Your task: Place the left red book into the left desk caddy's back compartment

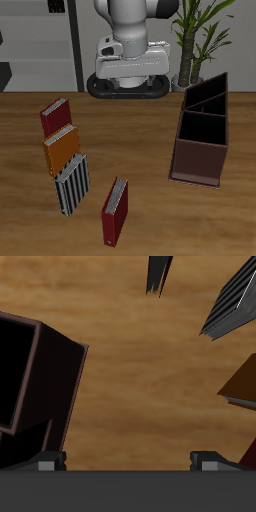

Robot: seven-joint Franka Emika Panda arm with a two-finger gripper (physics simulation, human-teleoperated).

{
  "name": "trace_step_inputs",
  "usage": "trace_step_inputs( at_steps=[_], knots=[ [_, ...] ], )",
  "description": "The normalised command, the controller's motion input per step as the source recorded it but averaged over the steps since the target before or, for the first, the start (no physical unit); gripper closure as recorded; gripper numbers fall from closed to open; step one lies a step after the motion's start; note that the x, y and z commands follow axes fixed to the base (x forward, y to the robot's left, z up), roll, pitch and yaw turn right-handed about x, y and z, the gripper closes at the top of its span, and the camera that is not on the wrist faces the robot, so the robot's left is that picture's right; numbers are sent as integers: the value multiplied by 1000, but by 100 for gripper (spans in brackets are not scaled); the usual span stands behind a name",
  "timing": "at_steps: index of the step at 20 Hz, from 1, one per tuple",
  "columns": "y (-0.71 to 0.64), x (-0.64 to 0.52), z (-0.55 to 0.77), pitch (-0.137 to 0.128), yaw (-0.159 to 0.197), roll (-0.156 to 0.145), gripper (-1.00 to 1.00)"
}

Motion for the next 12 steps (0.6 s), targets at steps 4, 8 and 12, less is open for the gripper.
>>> trace_step_inputs(
  at_steps=[4,8,12],
  knots=[
    [-105,332,50,-12,2,-12,-100],
    [-79,431,147,-47,-36,-68,-100],
    [74,332,55,-20,-44,-38,-100]
  ],
)
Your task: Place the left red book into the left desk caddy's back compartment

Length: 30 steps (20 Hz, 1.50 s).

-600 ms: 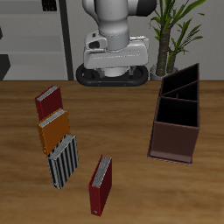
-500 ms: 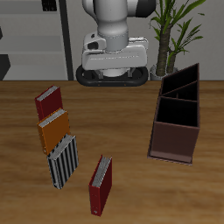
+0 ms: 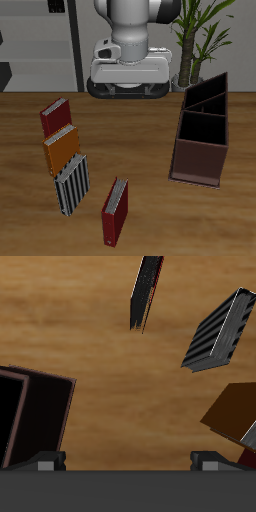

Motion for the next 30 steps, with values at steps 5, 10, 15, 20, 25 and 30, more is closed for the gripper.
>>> trace_step_inputs(
  at_steps=[5,10,15,20,25,30],
  knots=[
    [157,254,19,-24,-5,-7,-100],
    [121,300,11,1,7,26,-100],
    [-35,238,5,0,-14,4,-100],
    [-105,312,-43,4,1,8,-100],
    [-155,249,65,-37,-16,-1,-100],
    [-145,167,25,-37,-13,-14,-100]
  ],
)
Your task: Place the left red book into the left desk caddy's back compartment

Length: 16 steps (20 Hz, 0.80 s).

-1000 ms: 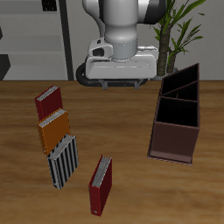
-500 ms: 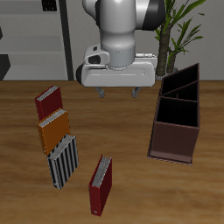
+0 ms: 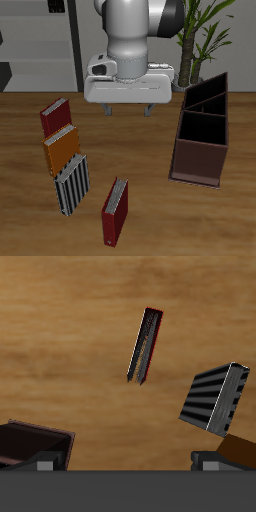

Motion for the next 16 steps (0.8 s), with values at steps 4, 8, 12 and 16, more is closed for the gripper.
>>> trace_step_inputs(
  at_steps=[4,8,12,16],
  knots=[
    [-248,214,25,-25,-32,-33,-100],
    [-217,194,18,-16,-12,-38,-100],
    [-239,279,3,0,-19,-46,-100],
    [-112,194,75,-24,-21,-21,-100]
  ],
)
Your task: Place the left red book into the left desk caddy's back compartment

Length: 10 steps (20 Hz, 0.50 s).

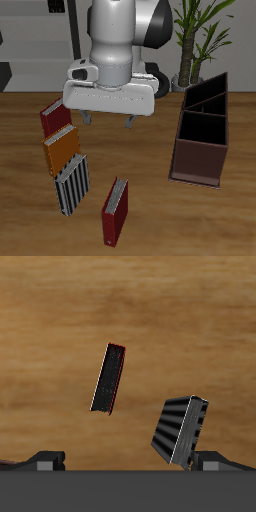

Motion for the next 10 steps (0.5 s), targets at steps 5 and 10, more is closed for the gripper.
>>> trace_step_inputs(
  at_steps=[5,10],
  knots=[
    [-66,212,42,-31,10,8,-100],
    [-81,183,-86,-12,-18,0,-100]
  ],
)
